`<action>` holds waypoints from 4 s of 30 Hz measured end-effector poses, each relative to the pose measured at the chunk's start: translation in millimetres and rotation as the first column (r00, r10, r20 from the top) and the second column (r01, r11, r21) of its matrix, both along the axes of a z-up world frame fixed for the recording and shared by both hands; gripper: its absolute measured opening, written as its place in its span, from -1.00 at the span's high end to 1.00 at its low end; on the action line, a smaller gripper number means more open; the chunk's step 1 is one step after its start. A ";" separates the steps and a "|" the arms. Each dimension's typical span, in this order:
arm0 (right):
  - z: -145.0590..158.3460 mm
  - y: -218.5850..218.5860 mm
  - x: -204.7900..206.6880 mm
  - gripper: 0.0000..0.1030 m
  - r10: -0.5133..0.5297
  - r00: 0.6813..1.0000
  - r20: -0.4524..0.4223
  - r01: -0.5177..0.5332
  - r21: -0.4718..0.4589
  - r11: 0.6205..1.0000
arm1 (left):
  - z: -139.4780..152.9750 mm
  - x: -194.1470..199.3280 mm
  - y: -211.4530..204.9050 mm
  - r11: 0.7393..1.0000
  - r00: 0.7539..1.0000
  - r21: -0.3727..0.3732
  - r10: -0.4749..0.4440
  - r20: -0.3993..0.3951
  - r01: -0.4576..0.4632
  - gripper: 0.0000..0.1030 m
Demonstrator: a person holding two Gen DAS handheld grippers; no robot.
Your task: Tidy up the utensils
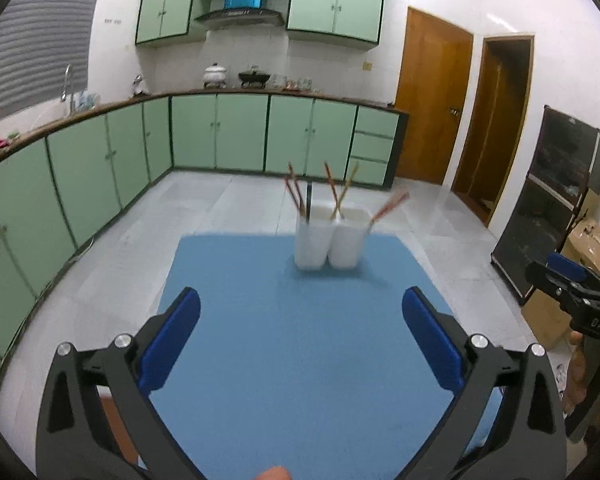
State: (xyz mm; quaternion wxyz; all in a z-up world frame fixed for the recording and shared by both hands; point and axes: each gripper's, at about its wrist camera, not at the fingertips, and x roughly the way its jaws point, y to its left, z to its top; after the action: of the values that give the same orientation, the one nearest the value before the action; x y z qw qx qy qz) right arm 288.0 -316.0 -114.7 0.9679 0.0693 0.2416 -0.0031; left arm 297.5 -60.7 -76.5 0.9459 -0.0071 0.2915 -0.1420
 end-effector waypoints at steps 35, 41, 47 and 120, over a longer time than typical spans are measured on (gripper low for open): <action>51.2 91.9 -237.3 -0.89 -0.052 0.997 0.063 0.056 -0.078 0.995 | 49.1 -255.9 30.8 0.991 0.989 0.012 0.131 0.070 -0.132 -0.90; 49.1 91.9 -237.2 -0.89 -0.044 0.997 0.062 0.048 -0.073 0.996 | 48.4 -260.2 28.6 0.990 0.989 0.008 0.138 0.047 -0.139 -0.90; 48.2 91.4 -239.5 -0.89 -0.048 0.997 0.058 0.051 -0.065 0.997 | 45.0 -261.9 29.9 0.988 0.988 0.009 0.153 0.032 -0.154 -0.90; 54.4 91.2 -250.9 -0.89 -0.058 0.994 0.094 0.063 -0.048 0.997 | 54.1 -275.4 25.5 0.987 0.985 0.014 0.158 0.066 -0.160 -0.90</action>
State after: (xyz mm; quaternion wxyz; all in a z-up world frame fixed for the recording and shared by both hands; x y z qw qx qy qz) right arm 37.0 -224.8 -60.4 0.9790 0.0522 0.1939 -0.0353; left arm 22.2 -35.2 -22.4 0.9632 -0.0167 0.2605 -0.0635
